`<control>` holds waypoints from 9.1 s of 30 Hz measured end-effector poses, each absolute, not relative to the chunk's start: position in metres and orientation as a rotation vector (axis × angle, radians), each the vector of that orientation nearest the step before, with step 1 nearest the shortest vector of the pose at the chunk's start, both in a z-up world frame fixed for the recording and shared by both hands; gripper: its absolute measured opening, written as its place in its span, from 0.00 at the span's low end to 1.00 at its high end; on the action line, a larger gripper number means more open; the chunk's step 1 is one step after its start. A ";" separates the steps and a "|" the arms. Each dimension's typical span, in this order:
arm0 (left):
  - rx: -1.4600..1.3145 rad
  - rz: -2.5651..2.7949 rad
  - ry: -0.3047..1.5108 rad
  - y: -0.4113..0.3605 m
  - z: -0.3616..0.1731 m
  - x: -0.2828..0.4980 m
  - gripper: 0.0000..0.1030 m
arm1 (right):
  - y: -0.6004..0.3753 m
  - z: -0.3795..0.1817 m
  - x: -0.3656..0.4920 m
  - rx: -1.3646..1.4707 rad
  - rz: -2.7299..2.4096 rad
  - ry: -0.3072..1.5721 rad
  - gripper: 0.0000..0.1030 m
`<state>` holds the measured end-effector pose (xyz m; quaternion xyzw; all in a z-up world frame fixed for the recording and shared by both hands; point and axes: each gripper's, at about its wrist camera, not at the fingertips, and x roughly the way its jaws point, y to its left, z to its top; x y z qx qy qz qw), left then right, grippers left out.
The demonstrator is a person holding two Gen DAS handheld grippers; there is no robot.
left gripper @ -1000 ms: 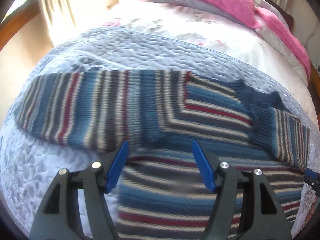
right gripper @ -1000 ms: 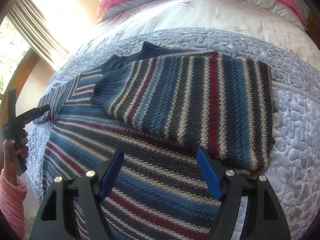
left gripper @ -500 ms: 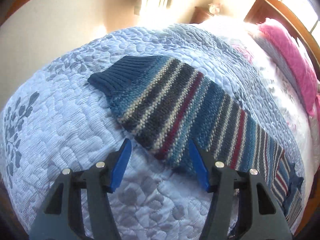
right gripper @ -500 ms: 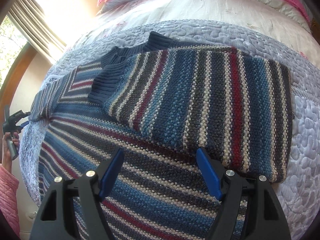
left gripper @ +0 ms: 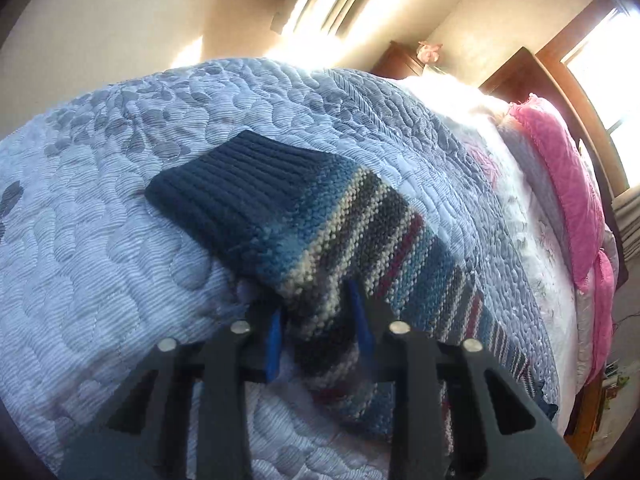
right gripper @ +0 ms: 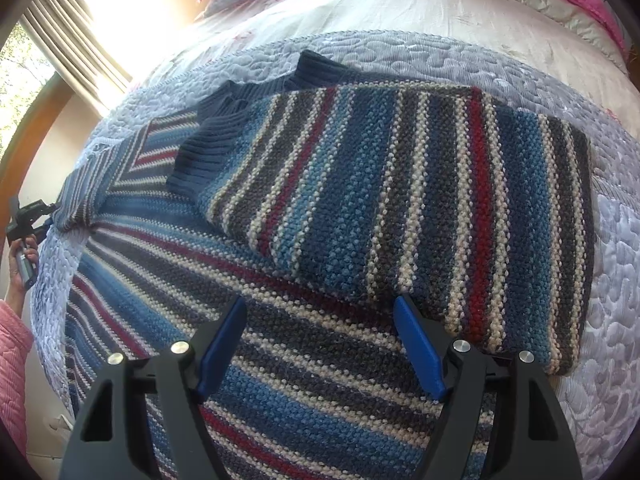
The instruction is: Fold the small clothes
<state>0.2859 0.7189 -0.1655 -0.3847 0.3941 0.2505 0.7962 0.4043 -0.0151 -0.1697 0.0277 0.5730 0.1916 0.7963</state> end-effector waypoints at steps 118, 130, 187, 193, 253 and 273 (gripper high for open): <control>-0.374 -0.050 1.159 0.411 -0.213 0.396 0.44 | 0.012 -0.155 0.477 0.434 0.576 1.267 0.76; -0.219 0.066 0.999 0.418 -0.170 0.349 0.56 | 0.020 -0.138 0.464 0.204 0.510 1.155 0.05; -0.153 0.020 1.132 0.411 -0.163 0.186 0.74 | -0.092 -0.124 0.223 0.204 0.391 1.121 0.50; -0.144 0.001 1.188 0.409 -0.171 0.115 0.76 | -0.102 -0.131 0.146 0.228 0.332 1.140 0.55; -0.541 -0.224 1.067 0.401 -0.135 0.051 0.08 | -0.122 -0.126 0.083 0.696 0.621 1.132 0.10; -0.626 -0.165 1.047 0.420 -0.150 0.203 0.08 | -0.145 -0.146 0.249 0.795 0.553 1.171 0.10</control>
